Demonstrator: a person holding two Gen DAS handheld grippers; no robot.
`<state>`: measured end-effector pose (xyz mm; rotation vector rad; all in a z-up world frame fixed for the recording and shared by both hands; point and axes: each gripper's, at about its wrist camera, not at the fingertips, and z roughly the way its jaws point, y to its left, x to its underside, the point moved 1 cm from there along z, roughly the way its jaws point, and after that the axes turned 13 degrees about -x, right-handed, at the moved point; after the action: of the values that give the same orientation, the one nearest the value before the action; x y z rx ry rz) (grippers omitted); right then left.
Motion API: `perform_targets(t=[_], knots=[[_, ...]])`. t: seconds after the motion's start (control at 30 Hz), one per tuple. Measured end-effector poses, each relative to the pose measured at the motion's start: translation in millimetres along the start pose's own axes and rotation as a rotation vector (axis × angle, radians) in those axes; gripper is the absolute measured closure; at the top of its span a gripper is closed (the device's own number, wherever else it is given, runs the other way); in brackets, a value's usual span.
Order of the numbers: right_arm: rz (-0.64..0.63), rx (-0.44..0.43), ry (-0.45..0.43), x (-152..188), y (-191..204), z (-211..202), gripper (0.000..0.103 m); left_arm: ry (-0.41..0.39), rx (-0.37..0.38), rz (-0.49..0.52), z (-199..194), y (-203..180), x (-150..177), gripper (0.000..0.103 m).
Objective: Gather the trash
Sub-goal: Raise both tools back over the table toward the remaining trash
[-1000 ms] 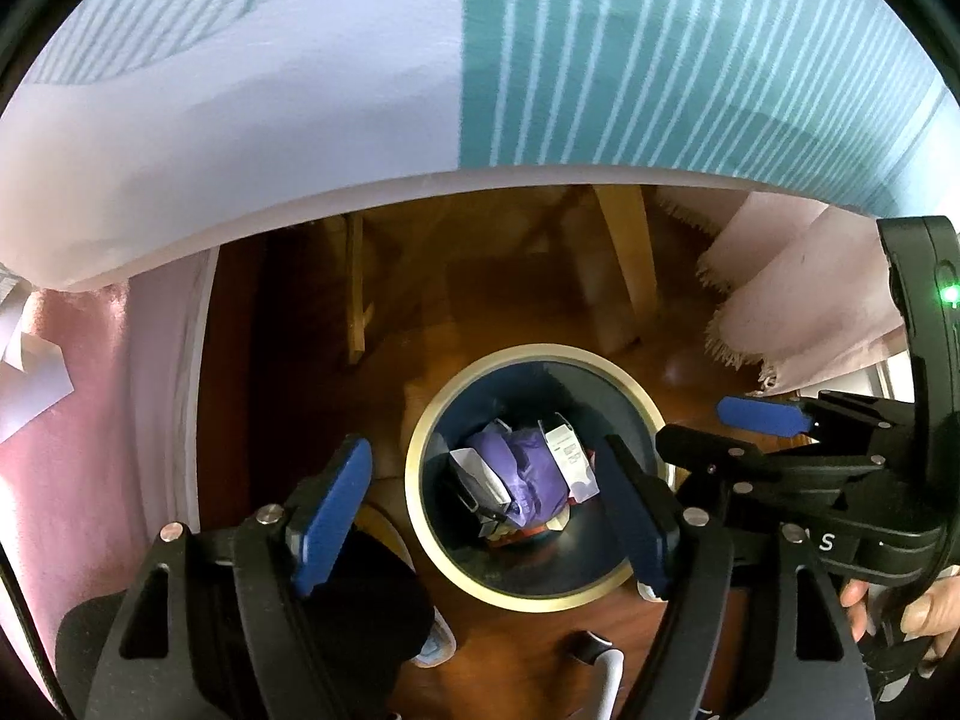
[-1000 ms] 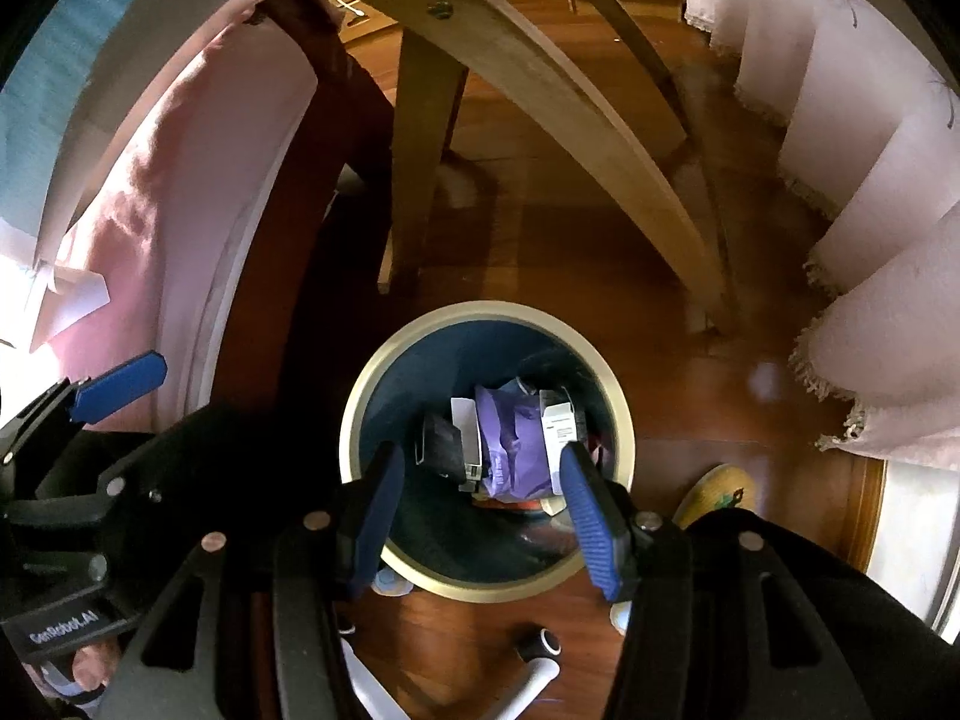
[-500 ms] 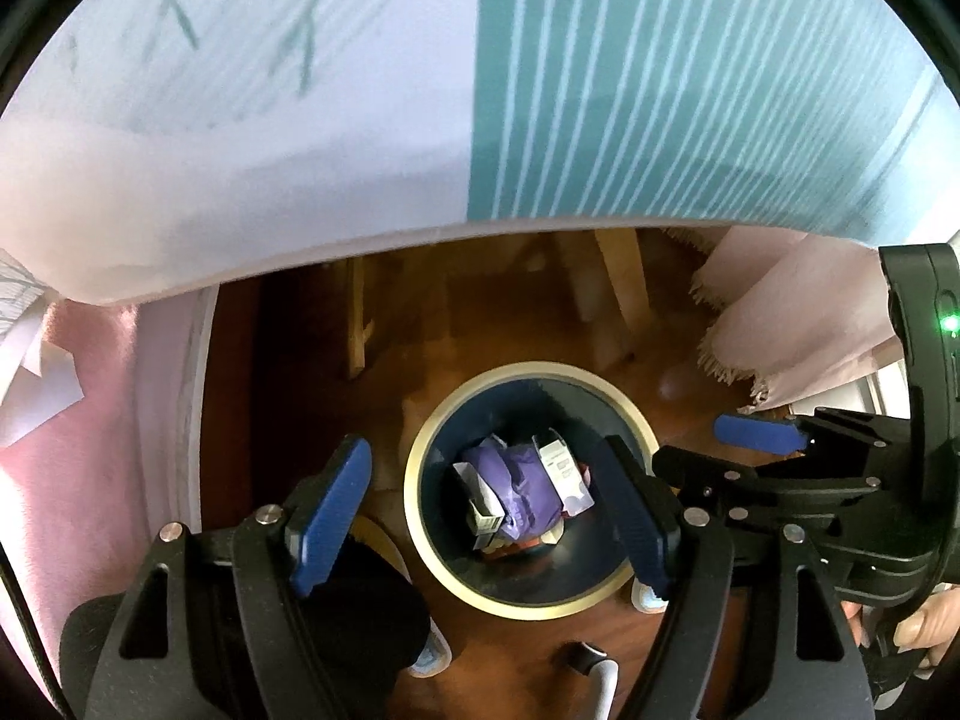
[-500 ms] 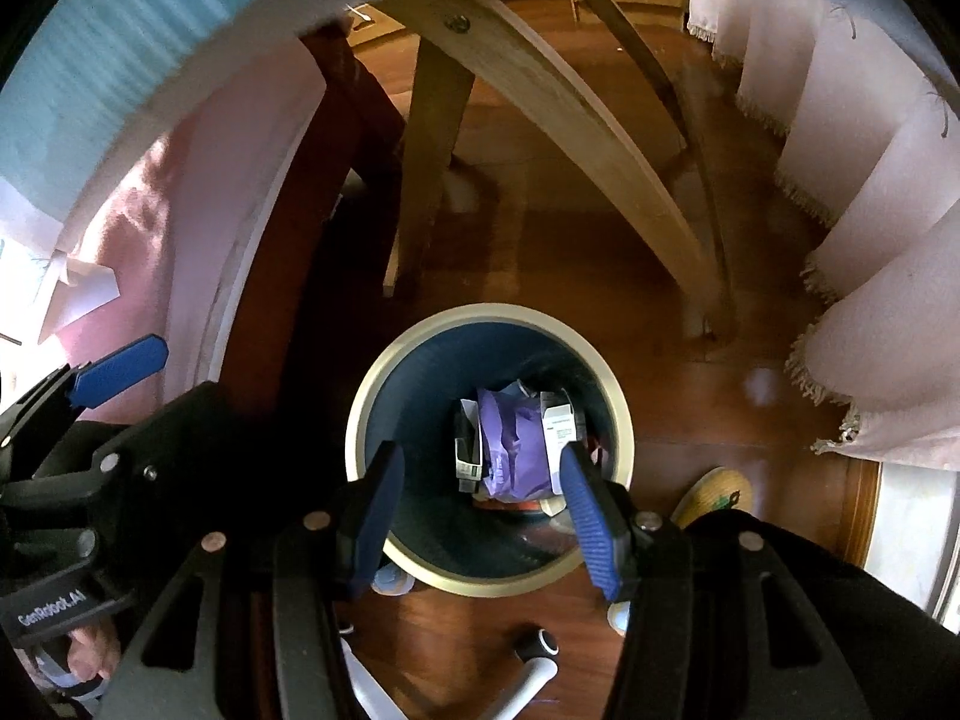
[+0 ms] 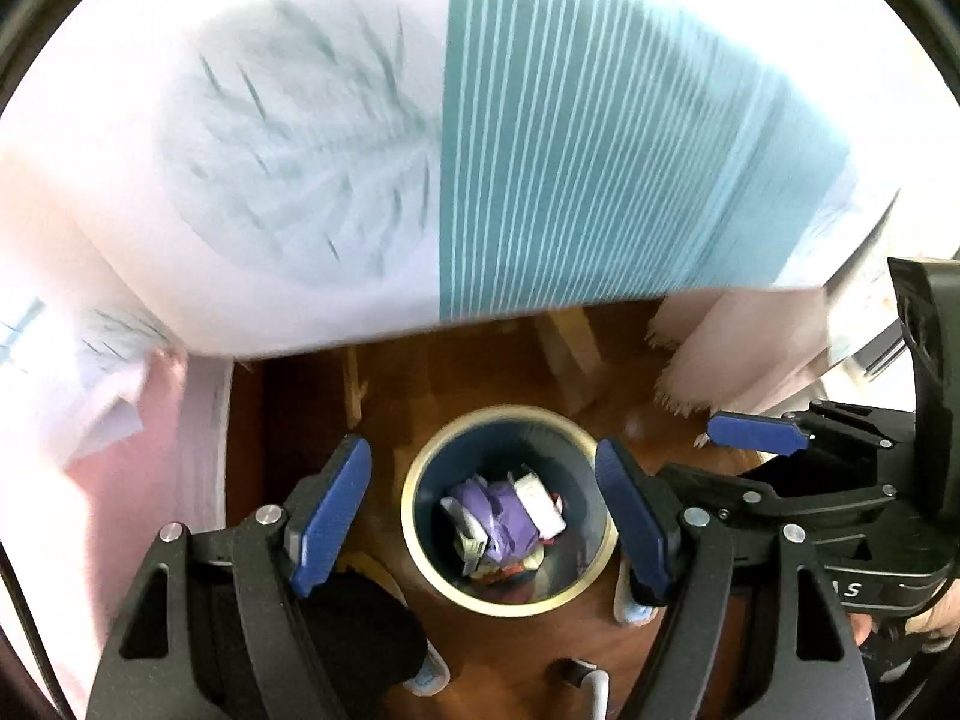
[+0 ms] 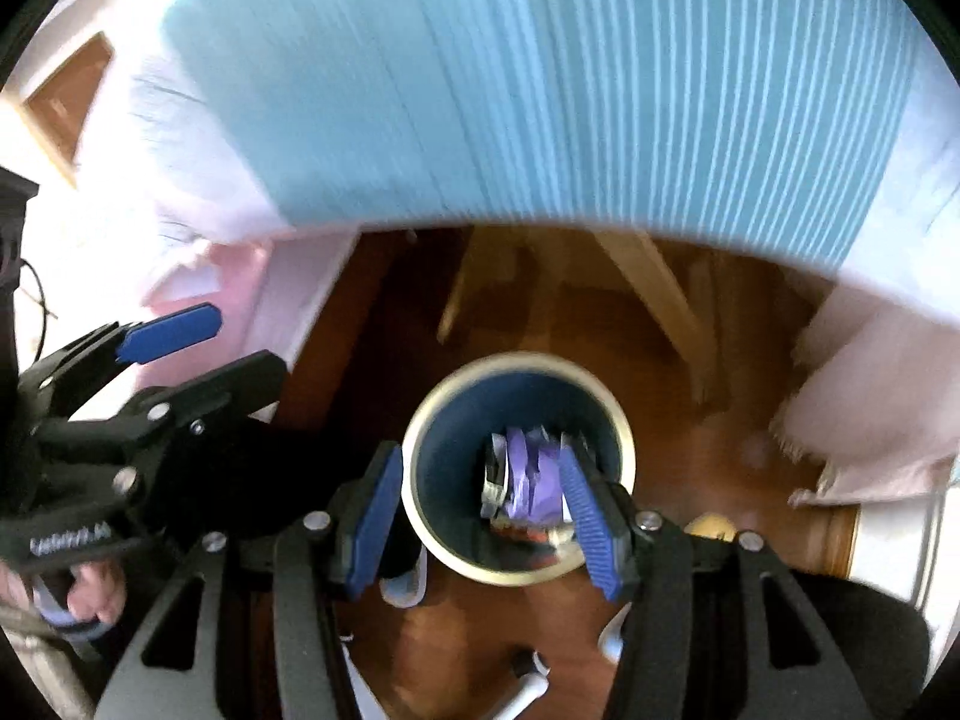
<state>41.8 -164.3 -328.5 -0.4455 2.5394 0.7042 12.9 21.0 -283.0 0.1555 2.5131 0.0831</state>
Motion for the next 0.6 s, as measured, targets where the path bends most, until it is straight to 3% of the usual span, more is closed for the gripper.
perform_targets(t=[0.17, 0.37, 0.6], knots=[[-0.139, 0.008, -0.093, -18, 32, -48, 0.048, -0.141, -0.039, -0.040, -48, 16, -22, 0.028], [-0.207, -0.005, -0.220, -54, 55, -110, 0.048, -0.304, -0.124, -0.051, -102, 30, -67, 0.028], [-0.238, 0.018, -0.359, -115, 60, -183, 0.048, -0.413, -0.092, -0.050, -151, 40, -142, 0.027]])
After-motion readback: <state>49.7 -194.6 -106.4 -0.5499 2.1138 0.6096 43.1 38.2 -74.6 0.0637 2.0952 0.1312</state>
